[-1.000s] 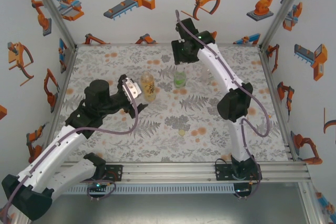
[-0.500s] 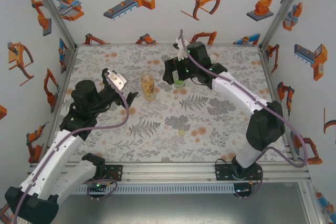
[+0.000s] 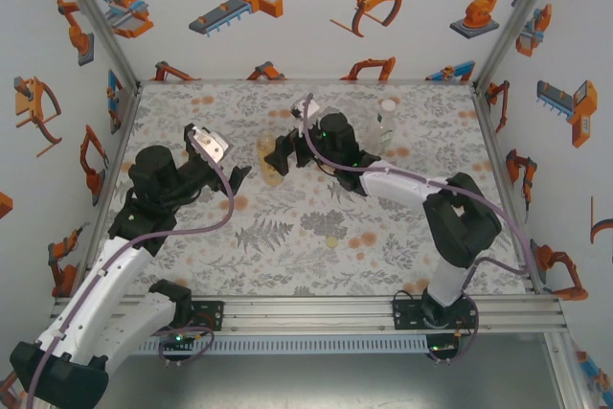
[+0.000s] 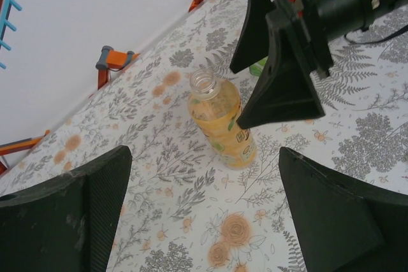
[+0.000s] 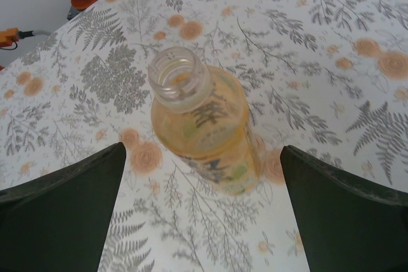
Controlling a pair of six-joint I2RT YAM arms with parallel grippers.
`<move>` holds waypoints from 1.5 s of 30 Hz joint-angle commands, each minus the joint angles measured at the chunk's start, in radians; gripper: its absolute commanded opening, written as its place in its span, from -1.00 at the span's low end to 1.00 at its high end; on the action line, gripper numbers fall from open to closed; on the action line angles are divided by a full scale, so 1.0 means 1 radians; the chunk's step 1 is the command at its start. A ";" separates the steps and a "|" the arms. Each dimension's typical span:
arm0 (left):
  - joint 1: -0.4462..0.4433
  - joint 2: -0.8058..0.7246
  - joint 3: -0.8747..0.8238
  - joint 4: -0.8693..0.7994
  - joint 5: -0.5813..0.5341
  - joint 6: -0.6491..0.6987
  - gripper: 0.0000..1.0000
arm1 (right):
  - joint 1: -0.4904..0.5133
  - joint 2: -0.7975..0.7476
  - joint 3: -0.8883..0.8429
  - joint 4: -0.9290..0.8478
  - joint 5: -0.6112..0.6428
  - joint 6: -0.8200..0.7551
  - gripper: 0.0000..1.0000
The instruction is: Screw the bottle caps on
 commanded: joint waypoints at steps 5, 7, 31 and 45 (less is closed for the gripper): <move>0.009 -0.003 -0.007 0.033 0.030 -0.031 0.78 | 0.046 0.121 0.021 0.239 0.104 -0.026 0.96; 0.011 -0.004 -0.007 0.036 0.040 -0.032 0.78 | 0.050 0.146 0.037 0.240 0.130 -0.024 0.95; 0.011 0.011 -0.005 0.039 0.064 -0.047 0.78 | 0.062 0.209 0.084 0.248 0.145 -0.004 0.29; 0.012 0.035 0.013 0.038 0.185 -0.075 0.78 | 0.061 0.030 0.070 0.056 0.100 -0.054 -0.01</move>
